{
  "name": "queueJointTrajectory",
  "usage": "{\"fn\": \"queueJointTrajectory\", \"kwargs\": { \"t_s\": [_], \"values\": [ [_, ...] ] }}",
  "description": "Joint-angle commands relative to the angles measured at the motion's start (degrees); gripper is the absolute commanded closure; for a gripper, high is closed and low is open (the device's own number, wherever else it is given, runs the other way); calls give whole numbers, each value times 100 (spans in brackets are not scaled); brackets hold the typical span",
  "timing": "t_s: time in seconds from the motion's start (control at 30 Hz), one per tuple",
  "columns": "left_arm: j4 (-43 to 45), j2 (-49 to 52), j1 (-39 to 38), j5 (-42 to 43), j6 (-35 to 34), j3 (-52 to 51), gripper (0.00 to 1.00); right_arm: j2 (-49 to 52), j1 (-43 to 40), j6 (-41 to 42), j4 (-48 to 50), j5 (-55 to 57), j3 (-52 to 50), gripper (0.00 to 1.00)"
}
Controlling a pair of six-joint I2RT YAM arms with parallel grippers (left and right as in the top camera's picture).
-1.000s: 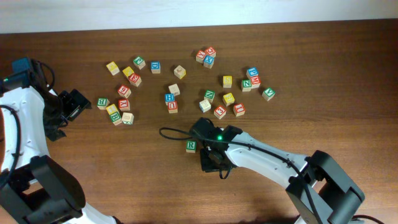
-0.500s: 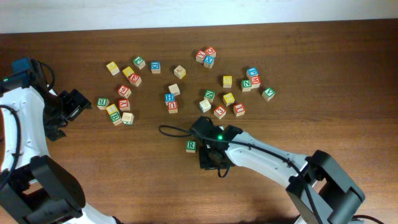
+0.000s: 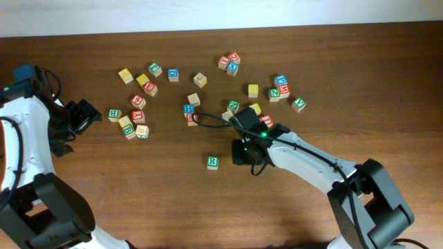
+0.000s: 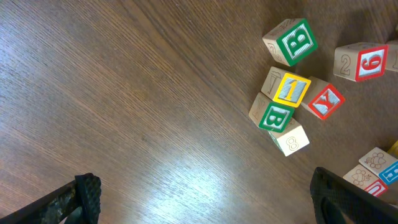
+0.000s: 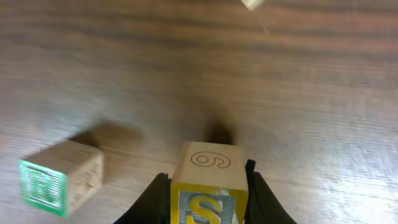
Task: Spell out RSS
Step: 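Lower the yellow S block onto the table right of the R block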
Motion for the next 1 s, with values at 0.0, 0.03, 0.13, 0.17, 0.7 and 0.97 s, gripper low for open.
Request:
{"fn": "queueJointTrajectory", "kwargs": {
  "t_s": [0.0, 0.03, 0.13, 0.17, 0.7, 0.97],
  "values": [
    [-7, -116, 13, 22, -92, 79, 1, 44, 15, -175, 140, -157, 120, 78],
    [-7, -116, 13, 22, -92, 79, 1, 44, 37, -175, 146, -175, 120, 78],
    [-7, -116, 13, 22, -92, 79, 1, 44, 129, -168, 101, -170, 120, 78],
    [-7, -116, 13, 22, -92, 79, 1, 44, 170, -166, 83, -184, 120, 78],
    [-7, -116, 13, 22, -92, 79, 1, 424, 494, -127, 175, 76, 120, 78],
    [-7, -116, 13, 22, -92, 79, 1, 481, 494, 2, 210, -76, 122, 79]
  ]
}}
